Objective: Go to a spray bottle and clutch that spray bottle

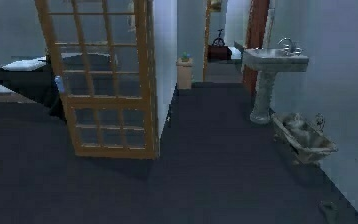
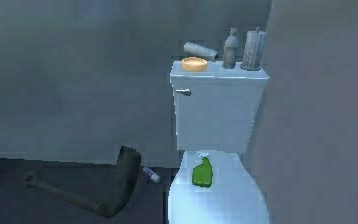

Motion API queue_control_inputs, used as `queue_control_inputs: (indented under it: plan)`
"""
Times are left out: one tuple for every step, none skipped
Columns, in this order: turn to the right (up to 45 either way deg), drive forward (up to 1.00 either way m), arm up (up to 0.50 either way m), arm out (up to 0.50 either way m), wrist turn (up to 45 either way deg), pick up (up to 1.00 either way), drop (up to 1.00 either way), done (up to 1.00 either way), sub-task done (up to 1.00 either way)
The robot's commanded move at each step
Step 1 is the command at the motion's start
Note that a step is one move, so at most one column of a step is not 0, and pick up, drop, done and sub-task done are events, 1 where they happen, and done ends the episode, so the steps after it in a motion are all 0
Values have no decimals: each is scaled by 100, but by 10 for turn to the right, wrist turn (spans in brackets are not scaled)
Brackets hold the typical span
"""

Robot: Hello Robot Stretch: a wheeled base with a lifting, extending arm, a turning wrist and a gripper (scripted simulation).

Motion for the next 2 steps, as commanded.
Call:
queue_control_inputs:
  plan:
    - [0,25,0,0,0,0,0,0,0]
    - [240,0,0,0,0,0,0,0,0]
